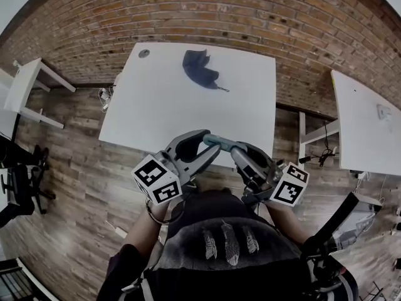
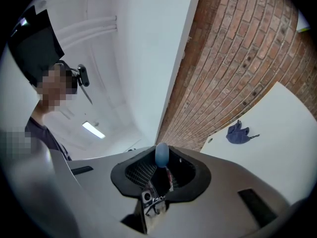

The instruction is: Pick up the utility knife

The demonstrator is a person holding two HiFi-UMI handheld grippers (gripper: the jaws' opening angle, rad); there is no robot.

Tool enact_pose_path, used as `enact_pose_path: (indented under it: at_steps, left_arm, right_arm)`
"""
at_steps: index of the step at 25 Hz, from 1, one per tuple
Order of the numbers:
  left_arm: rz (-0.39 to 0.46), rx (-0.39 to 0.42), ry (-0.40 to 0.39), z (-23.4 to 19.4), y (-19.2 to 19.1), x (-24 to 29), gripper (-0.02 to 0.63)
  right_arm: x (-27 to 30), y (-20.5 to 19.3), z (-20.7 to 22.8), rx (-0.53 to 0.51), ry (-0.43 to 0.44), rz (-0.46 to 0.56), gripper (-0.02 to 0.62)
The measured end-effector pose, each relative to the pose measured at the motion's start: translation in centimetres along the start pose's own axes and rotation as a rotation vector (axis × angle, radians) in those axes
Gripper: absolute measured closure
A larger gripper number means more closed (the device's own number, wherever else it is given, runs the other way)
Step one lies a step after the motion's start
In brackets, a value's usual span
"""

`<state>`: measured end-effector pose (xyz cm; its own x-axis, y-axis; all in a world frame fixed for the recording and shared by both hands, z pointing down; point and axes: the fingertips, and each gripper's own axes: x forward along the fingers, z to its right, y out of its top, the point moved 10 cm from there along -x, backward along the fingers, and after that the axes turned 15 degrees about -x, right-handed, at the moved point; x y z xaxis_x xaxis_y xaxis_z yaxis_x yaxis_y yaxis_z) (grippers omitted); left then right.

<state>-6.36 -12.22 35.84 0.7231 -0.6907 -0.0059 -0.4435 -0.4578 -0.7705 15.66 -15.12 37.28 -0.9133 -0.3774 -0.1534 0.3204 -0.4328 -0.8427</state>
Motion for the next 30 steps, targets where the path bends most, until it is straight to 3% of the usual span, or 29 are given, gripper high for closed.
enact_pose_path:
  at_steps: [10,19,21,22,23,24,27,30]
  left_arm:
    - [0.050,0.052,0.061,2.9,-1.2,-0.4,0.440]
    - [0.021,0.095,0.076,4.8,-1.0,-1.1,0.447]
    - [0.067,0.082,0.094,4.6,-0.8,-2.0,0.455]
    - [0.122,0.071,0.128,4.2,-0.4,-3.0,0.513]
    - [0.169,0.068,0.163,3.5,0.0,-4.1,0.615]
    - [0.173,0.089,0.181,3.2,0.4,-4.9,0.615]
    - [0.058,0.201,0.174,3.7,1.0,-5.0,0.614]
    - [0.115,0.071,0.098,2.4,0.8,-5.0,0.614]
  right_arm:
    - [-2.7,0.3,-0.1,0.078,0.084,0.017,0.529]
    - [-3.8,0.3,0.0,0.151,0.173,0.021,0.529]
    - [-4.0,0.4,0.2,0.170,0.182,0.038,0.529]
    - [-4.4,0.6,0.4,0.193,0.181,0.063,0.529]
    - [-5.0,0.9,0.7,0.213,0.177,0.088,0.529]
    - [-5.4,1.4,0.8,0.206,0.171,0.094,0.529]
    - [-4.7,2.1,0.1,0.070,0.160,0.011,0.529]
    - [-3.4,1.8,-0.2,0.089,0.143,0.032,0.529]
